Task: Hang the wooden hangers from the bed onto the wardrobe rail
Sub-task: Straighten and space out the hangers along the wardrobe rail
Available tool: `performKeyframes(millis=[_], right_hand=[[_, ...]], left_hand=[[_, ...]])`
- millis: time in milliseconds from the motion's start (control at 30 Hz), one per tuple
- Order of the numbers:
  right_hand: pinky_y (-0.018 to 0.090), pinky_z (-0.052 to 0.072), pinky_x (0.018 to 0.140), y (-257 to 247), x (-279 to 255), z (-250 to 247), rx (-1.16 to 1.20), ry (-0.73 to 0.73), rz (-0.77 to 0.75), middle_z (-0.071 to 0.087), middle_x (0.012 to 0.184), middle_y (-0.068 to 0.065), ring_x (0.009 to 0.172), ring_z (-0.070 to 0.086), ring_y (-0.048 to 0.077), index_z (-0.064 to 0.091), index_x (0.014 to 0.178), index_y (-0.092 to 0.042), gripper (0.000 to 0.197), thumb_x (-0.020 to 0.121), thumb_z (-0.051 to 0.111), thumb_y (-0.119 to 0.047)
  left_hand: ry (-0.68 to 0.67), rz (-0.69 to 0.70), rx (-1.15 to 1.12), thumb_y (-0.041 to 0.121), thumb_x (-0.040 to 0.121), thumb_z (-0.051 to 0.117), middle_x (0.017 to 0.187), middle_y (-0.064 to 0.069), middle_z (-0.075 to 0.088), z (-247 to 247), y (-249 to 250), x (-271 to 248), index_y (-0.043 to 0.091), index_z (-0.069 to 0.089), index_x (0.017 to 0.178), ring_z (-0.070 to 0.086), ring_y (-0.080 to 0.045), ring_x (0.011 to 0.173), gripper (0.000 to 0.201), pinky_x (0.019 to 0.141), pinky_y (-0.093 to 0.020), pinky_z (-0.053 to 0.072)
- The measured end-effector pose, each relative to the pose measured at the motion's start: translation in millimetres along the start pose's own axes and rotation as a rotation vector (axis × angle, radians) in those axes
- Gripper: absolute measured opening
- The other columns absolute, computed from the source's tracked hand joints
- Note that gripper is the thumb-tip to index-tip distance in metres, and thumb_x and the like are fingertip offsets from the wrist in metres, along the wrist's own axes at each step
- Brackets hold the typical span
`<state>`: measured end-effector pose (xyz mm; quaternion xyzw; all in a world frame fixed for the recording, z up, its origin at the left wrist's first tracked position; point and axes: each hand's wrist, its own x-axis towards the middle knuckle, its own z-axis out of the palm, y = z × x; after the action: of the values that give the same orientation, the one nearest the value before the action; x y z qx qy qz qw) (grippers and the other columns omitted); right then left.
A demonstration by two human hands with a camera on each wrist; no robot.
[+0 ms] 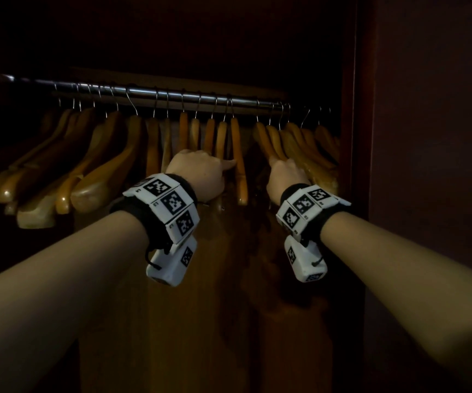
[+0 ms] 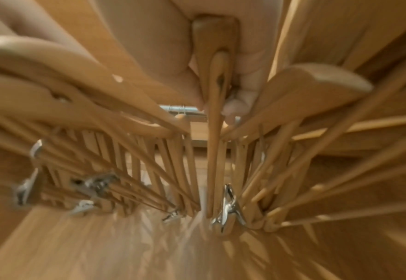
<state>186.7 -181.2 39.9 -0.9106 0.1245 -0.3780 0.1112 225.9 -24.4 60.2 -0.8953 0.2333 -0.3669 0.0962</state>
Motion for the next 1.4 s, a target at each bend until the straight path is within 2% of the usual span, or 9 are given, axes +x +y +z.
performKeyframes(millis=[233,400,533,633,767,933,1100,1233,1400], right_hand=[[0.043,0.045,0.092,9,2,-2,0.021,-0.044,-0.027,0.04,0.133,0.018,0.12,0.046,0.037,0.038,0.139,-0.016,0.047,0.094,0.045,-0.006],[0.042,0.038,0.099,3,-3,-1,0.044,-0.018,-0.035,0.03,0.142,0.015,0.128,0.037,0.034,0.038,0.139,-0.014,0.042,0.1,0.035,-0.031],[0.043,0.034,0.104,-11,-7,-1,0.105,0.132,-0.176,0.029,0.144,0.011,0.134,0.027,0.029,0.04,0.137,-0.015,0.047,0.098,0.034,-0.041],[0.04,0.036,0.104,-22,-6,-5,0.208,0.103,-0.24,0.042,0.138,0.008,0.131,0.032,0.027,0.038,0.139,-0.018,0.049,0.096,0.042,-0.04],[0.044,0.029,0.106,-34,-9,-11,0.047,-0.019,-0.236,0.04,0.141,0.006,0.132,0.029,0.029,0.037,0.138,-0.021,0.05,0.092,0.047,-0.037],[0.042,0.029,0.101,-46,-15,-15,-0.179,-0.077,-0.254,0.053,0.128,0.01,0.126,0.036,0.031,0.048,0.125,-0.014,0.035,0.095,0.039,-0.028],[0.04,0.042,0.083,-51,-20,-14,-0.108,-0.153,-0.178,0.054,0.126,0.014,0.115,0.052,0.033,0.037,0.134,-0.01,0.038,0.097,0.037,-0.02],[0.039,0.039,0.073,-50,-21,-5,-0.06,-0.099,-0.136,0.054,0.123,0.016,0.112,0.053,0.034,0.035,0.132,-0.01,0.036,0.097,0.035,-0.016],[0.042,0.044,0.081,-47,-13,-1,0.122,-0.123,-0.025,0.054,0.121,0.015,0.112,0.052,0.034,0.027,0.136,-0.015,0.042,0.097,0.041,-0.022]], left_hand=[[-0.009,0.005,0.001,0.036,0.097,0.03,0.137,-0.004,0.049,-3,2,-3,0.045,0.02,0.144,0.043,-0.023,0.127,0.049,0.103,-0.042,0.031],[-0.013,0.005,0.003,0.037,0.098,0.03,0.136,-0.002,0.05,-5,4,-4,0.045,0.018,0.144,0.043,-0.022,0.127,0.049,0.105,-0.041,0.03],[0.006,0.016,-0.012,0.038,0.098,0.031,0.131,-0.002,0.054,-9,7,-5,0.043,0.022,0.144,0.047,-0.022,0.122,0.047,0.098,-0.038,0.034],[0.033,0.0,-0.106,0.035,0.096,0.04,0.116,-0.003,0.061,-11,8,-7,0.037,0.039,0.138,0.056,-0.023,0.107,0.042,0.084,-0.035,0.04],[0.138,-0.135,-0.302,0.025,0.09,0.047,0.108,-0.003,0.065,-11,5,-10,0.03,0.059,0.118,0.059,-0.024,0.101,0.03,0.09,-0.037,0.043],[0.16,-0.202,-0.396,0.023,0.091,0.046,0.111,-0.001,0.064,-9,1,-11,0.028,0.06,0.119,0.06,-0.022,0.098,0.032,0.073,-0.03,0.044],[0.168,-0.184,-0.356,0.022,0.091,0.046,0.111,-0.003,0.065,-8,-2,-14,0.031,0.056,0.125,0.06,-0.024,0.098,0.037,0.07,-0.029,0.043],[0.162,-0.186,-0.298,0.024,0.092,0.046,0.111,-0.003,0.064,-9,-1,-17,0.032,0.054,0.127,0.059,-0.024,0.1,0.036,0.073,-0.03,0.038],[0.14,-0.179,-0.274,0.023,0.093,0.045,0.103,-0.002,0.064,-12,1,-19,0.028,0.06,0.119,0.059,-0.022,0.093,0.03,0.073,-0.03,0.036]])
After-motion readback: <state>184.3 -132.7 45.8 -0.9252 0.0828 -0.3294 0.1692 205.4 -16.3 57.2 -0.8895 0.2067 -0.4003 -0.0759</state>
